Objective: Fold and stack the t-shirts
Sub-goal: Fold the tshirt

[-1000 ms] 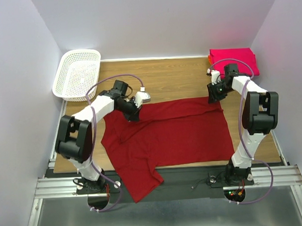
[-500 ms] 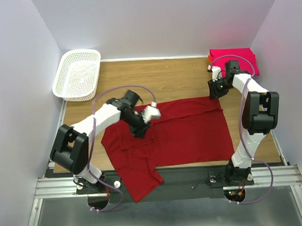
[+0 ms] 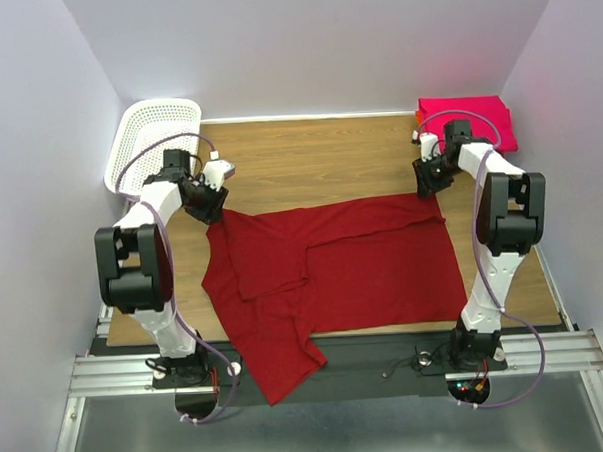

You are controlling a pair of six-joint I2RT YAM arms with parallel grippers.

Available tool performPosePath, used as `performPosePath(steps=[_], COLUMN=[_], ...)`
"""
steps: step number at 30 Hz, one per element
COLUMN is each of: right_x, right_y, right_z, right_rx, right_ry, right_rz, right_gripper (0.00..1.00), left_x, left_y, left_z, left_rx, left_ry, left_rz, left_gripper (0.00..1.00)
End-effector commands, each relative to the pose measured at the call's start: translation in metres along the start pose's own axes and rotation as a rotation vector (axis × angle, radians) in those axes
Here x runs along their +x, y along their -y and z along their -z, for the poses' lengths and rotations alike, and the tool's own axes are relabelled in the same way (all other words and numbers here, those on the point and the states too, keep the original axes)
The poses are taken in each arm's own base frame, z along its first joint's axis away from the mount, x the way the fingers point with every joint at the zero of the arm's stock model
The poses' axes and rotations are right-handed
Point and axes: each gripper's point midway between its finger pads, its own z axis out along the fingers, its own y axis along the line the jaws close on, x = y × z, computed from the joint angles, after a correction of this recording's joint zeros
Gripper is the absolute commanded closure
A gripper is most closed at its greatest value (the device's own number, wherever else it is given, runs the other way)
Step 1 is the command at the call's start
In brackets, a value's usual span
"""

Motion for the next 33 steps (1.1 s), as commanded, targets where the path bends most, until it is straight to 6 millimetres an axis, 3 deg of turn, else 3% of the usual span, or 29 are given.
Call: performPosePath(steps=[1, 7, 11, 12, 13, 14, 15, 16, 18, 22, 23, 24, 26, 28, 31, 32, 33], right_x=[-0.008, 0.009, 0.025, 0.03, 0.03, 0.031, 0.032, 0.028, 0.021, -0.011, -0.02, -0.027, -0.048, -0.066, -0.067, -0.069, -0.066], right_y=[0.012, 0.014, 0.023, 0.025, 0.028, 0.033, 0.036, 0.039, 0.047, 0.05, 0.042, 0.037, 0.014, -0.006, -0.031, -0.042, -0.046], right_z=[-0.005, -0.02, -0.03, -0.034, -0.035, -0.035, -0.038, -0.038, -0.039, -0.031, -0.028, -0.02, 0.006, 0.033, 0.044, 0.045, 0.049], right_rx=[0.029, 0.027, 0.066, 0.076, 0.089, 0.112, 0.123, 0.138, 0.17, 0.163, 0.124, 0.102, 0.033, 0.003, -0.04, -0.048, -0.037], right_ry=[0.005, -0.048, -0.108, -0.124, -0.129, -0.138, -0.144, -0.135, -0.122, -0.04, -0.003, 0.023, 0.106, 0.167, 0.183, 0.181, 0.168], right_rz=[-0.013, -0.016, -0.025, -0.029, -0.031, -0.038, -0.04, -0.042, -0.055, -0.049, -0.042, -0.028, -0.005, 0.029, 0.061, 0.087, 0.099], right_gripper=[0.61, 0.6, 0.59, 0.59, 0.59, 0.59, 0.58, 0.58, 0.57, 0.55, 0.53, 0.51, 0.47, 0.46, 0.46, 0.47, 0.47], left_x=[0.0, 0.016, 0.021, 0.023, 0.03, 0.029, 0.029, 0.032, 0.021, -0.001, -0.008, -0.017, -0.025, -0.041, -0.035, -0.039, -0.027], left_y=[-0.03, -0.039, -0.038, -0.043, -0.046, -0.056, -0.063, -0.069, -0.085, -0.091, -0.088, -0.086, -0.074, -0.063, -0.036, -0.028, -0.015], left_z=[-0.011, -0.034, -0.047, -0.048, -0.055, -0.055, -0.057, -0.06, -0.058, -0.053, -0.05, -0.038, -0.026, 0.0, 0.015, 0.028, 0.029], left_rx=[-0.091, -0.103, -0.076, -0.093, -0.094, -0.122, -0.142, -0.155, -0.209, -0.196, -0.174, -0.167, -0.132, -0.119, -0.037, -0.034, 0.011], left_ry=[-0.024, -0.074, -0.093, -0.107, -0.132, -0.136, -0.133, -0.144, -0.125, -0.091, -0.071, -0.046, -0.013, 0.05, 0.066, 0.086, 0.061], left_rz=[0.02, 0.037, 0.047, 0.051, 0.066, 0.074, 0.096, 0.111, 0.125, 0.127, 0.125, 0.112, 0.102, 0.076, 0.036, 0.008, -0.019], left_gripper=[0.48, 0.5, 0.67, 0.73, 0.91, 0.99, 1.0, 1.0, 1.0, 1.0, 0.97, 0.81, 0.71, 0.62, 0.61, 0.6, 0.6])
